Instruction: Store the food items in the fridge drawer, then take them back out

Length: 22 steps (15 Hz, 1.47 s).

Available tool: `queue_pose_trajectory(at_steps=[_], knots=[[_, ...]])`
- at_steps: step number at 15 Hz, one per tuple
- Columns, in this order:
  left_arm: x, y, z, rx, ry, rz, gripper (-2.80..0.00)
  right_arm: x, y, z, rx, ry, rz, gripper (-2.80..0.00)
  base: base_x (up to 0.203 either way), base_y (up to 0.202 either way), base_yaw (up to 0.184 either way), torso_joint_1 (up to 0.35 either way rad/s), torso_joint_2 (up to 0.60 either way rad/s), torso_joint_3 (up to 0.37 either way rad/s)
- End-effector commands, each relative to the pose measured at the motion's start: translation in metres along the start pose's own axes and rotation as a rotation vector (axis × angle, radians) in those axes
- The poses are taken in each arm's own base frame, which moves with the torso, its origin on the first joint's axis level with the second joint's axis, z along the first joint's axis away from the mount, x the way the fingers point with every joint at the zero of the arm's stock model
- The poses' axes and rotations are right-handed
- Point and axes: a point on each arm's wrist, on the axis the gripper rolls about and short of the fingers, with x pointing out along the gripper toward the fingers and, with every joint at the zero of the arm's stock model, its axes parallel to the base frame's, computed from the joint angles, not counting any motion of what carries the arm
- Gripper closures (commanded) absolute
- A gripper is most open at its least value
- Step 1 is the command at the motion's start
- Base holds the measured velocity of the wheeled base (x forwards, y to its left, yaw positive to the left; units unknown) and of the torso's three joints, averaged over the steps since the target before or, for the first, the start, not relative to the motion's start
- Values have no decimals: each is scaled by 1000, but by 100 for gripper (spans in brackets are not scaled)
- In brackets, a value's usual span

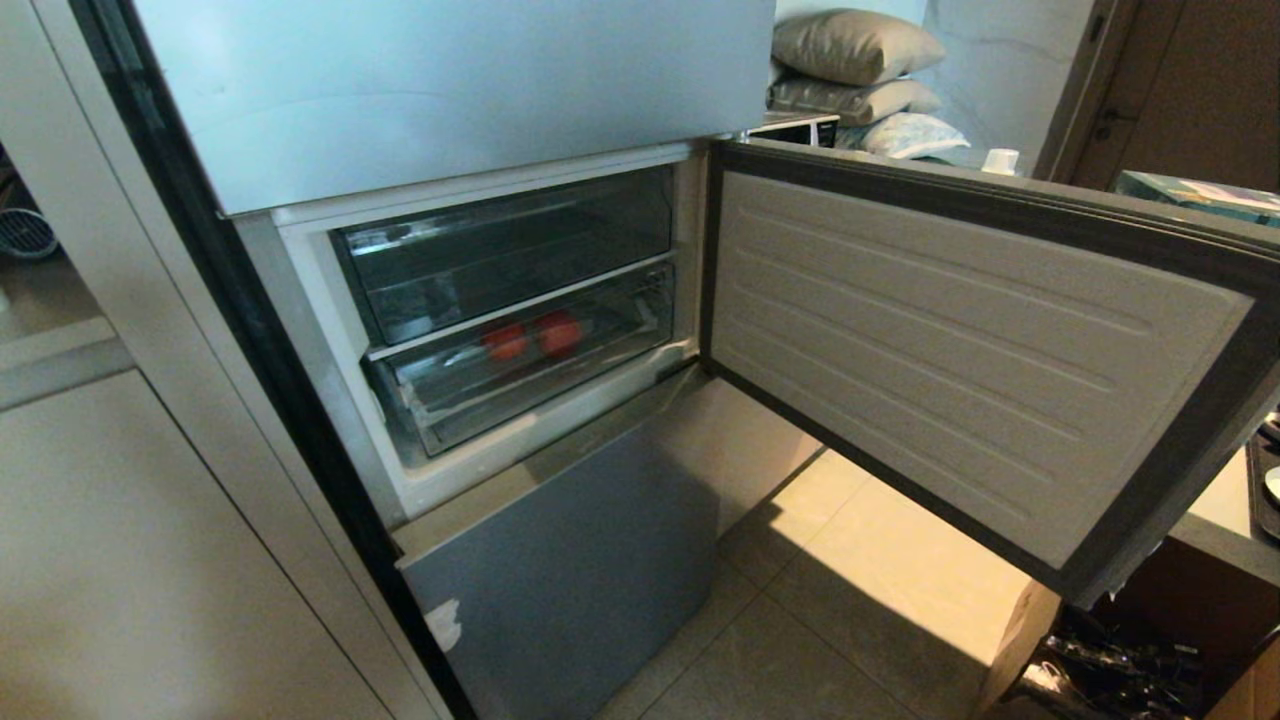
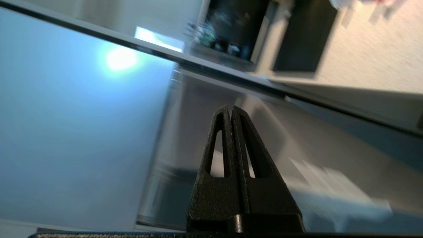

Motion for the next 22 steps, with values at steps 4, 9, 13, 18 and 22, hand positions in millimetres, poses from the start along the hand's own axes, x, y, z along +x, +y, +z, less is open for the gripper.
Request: queue_pose_trajectory(at_steps=[4,9,13,18,22], knots=[[0,0,0,0,-2,0,0,-40,130,9,-197,-223,204,0,0,0,0,0,0,0],[0,0,0,0,-2,0,0,8,65,46,-243,-558,-77,0,0,0,0,0,0,0],[0,0,0,0,-3,0,0,68,7,-8,-125,-386,-230,0,0,0,0,0,0,0],[0,0,0,0,-3,0,0,118,-9,-96,-87,-62,-149,0,0,0,0,0,0,0],[0,0,0,0,-3,0,0,147,16,-181,-135,109,-73,0,0,0,0,0,0,0]])
